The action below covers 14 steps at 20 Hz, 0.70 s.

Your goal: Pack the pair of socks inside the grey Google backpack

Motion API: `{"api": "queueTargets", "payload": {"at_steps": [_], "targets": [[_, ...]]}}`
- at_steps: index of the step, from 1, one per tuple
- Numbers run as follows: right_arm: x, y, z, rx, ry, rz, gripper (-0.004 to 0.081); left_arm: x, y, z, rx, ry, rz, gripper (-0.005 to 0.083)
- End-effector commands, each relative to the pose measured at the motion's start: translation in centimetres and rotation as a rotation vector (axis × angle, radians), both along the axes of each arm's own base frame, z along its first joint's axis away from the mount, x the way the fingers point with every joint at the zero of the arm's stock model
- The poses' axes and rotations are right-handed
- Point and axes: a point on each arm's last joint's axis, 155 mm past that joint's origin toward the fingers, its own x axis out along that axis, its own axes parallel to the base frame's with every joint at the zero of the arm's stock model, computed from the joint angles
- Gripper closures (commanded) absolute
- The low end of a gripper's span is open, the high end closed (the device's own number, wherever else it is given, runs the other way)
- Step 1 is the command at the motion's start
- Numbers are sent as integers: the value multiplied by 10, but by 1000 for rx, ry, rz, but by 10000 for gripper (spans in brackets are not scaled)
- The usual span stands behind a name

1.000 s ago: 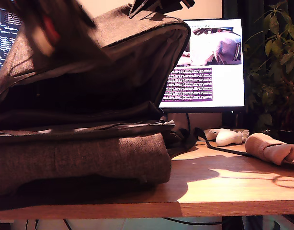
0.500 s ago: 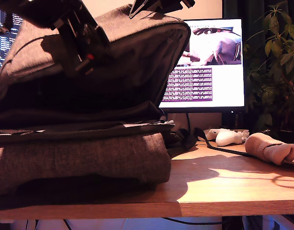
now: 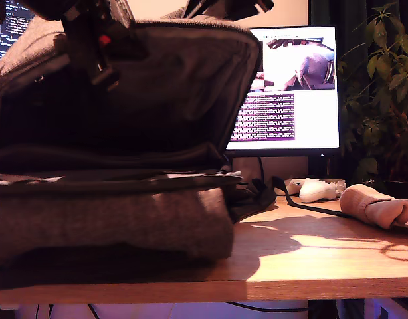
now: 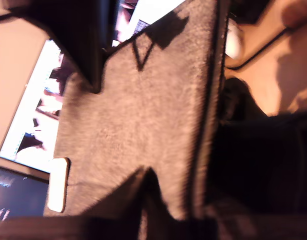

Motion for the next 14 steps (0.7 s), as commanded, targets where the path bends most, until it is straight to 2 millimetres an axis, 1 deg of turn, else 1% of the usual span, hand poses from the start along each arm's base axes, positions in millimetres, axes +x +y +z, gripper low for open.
{"api": "queueTargets", "payload": {"at_steps": [1, 5, 7, 8, 10, 11, 12, 14], "targets": [[-12, 3, 19, 29, -19, 31, 341, 2, -1, 28, -59, -34, 5, 798], [-23, -7, 28, 23, -17, 21, 341, 3, 0, 21, -30, -18, 8, 798], [-25, -23, 28, -16, -14, -33, 341, 2, -1, 18, -18, -10, 3, 798], [-24, -35, 27, -40, -10, -74, 341, 2, -1, 17, -17, -10, 3, 798], [-19, -66, 20, -83, 40, -196, 341, 2, -1, 18, -20, -11, 3, 798], [-13, -86, 14, -108, 71, -270, 341, 2, -1, 18, -20, -11, 4, 798], [-8, -106, 8, -131, 106, -344, 341, 2, -1, 18, -20, -11, 4, 798], [3, -154, -7, -191, 167, -497, 341, 2, -1, 18, -20, -11, 4, 798]]}}
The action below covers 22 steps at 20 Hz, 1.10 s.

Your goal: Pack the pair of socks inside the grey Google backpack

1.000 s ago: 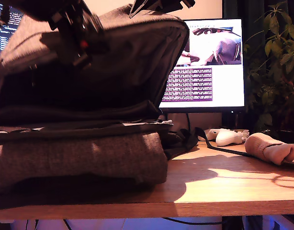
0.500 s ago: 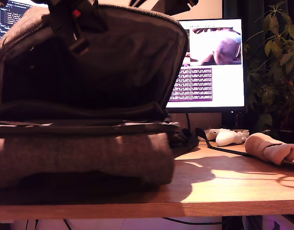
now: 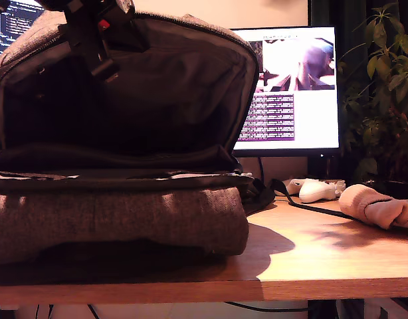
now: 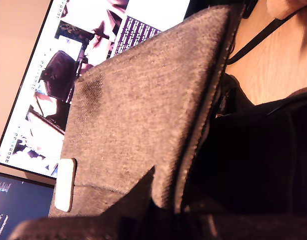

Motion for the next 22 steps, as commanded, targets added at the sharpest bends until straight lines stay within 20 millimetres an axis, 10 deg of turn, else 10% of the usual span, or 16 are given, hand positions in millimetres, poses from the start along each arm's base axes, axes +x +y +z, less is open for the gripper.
{"api": "queueTargets", "payload": {"at_steps": [1, 6, 22], "targets": [[10, -32, -18, 22, 97, -187, 341, 2, 0, 17, -46, -26, 4, 798], [35, -107, -58, -41, 216, -434, 341, 2, 1, 18, -47, -27, 6, 798], [108, -137, -216, -251, 411, -452, 267, 10, 6, 17, -55, -19, 10, 798]]}}
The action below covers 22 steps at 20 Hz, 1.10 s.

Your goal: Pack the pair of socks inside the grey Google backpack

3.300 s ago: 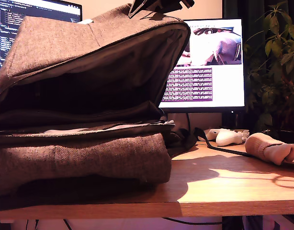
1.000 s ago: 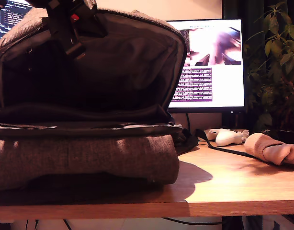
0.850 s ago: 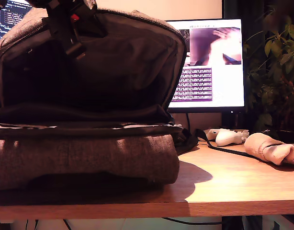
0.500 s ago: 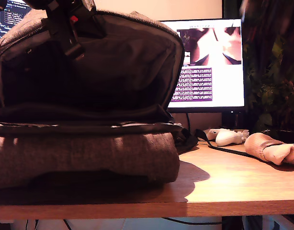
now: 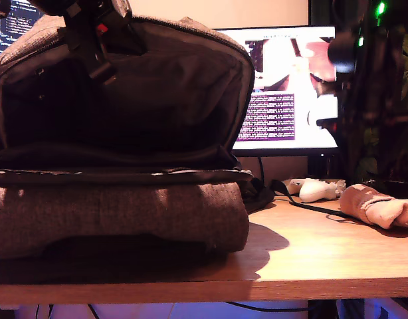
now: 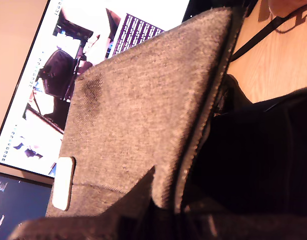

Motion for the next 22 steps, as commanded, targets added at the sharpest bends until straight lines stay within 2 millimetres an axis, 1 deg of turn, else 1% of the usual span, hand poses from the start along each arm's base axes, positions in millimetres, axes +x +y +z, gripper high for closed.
{"api": "queueTargets", "payload": {"at_steps": [1, 3, 5, 9, 12, 14, 15, 16, 17, 18, 19, 21, 22], "targets": [[0, -6, -19, -15, 39, 21, 267, 2, 1, 18, -51, -25, 6, 798], [4, -10, -28, -16, 44, 12, 263, 2, 0, 17, -51, -24, 0, 798], [11, -15, -33, -12, 31, -2, 263, 2, 0, 18, -51, -25, -1, 798], [11, -4, -49, 86, 65, 11, 264, 2, 0, 18, -52, -25, -2, 798], [8, -2, -62, 94, 96, 16, 287, 2, 0, 18, -51, -25, -1, 798], [7, 1, -68, 116, 110, 11, 356, 2, 0, 18, -51, -25, -1, 798], [7, 4, -69, 135, 113, 16, 431, 2, 0, 18, -51, -25, -1, 798], [8, 7, -68, 150, 110, 21, 552, 2, 0, 18, -51, -24, -1, 798], [9, 10, -67, 166, 103, 26, 694, 2, 0, 18, -51, -25, -1, 798], [10, 11, -66, 168, 97, 24, 793, 2, 0, 17, -51, -24, -2, 798], [10, 11, -66, 168, 98, 23, 780, 2, 0, 18, -51, -25, -1, 798], [10, 11, -64, 168, 96, 23, 780, 2, 0, 17, -50, -24, -1, 798], [12, 12, -60, 173, 82, 11, 780, 2, 0, 17, -50, -24, -1, 798]]}}
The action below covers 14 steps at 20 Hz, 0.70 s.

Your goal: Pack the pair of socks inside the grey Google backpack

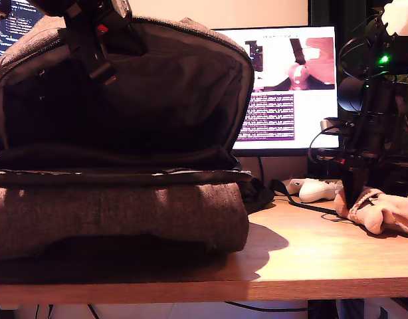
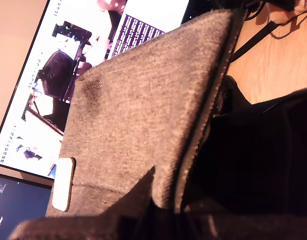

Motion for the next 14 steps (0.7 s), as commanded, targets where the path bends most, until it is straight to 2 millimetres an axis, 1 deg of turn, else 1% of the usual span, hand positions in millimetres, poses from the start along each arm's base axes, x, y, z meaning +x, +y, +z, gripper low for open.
{"api": "queueTargets", "payload": {"at_steps": [1, 3, 5, 6, 8, 11, 14], "targets": [[3, 4, 0, 10, -15, -16, 780, 2, 1, 17, -50, -25, 8, 798], [17, 10, 29, 22, -113, -20, 780, 2, 1, 17, -49, -25, 8, 798], [31, 19, 66, 38, -238, -12, 780, 2, 1, 17, -50, -24, 7, 798], [35, 21, 92, 41, -310, -8, 780, 2, 1, 17, -52, -23, 8, 798], [38, 25, 135, 43, -425, -4, 780, 2, 1, 17, -56, -22, 8, 798], [28, 27, 197, 58, -560, 0, 780, 2, 1, 17, -95, -5, 12, 798], [8, 24, 247, 70, -656, -1, 780, 2, 1, 17, -97, -4, 13, 798]]}}
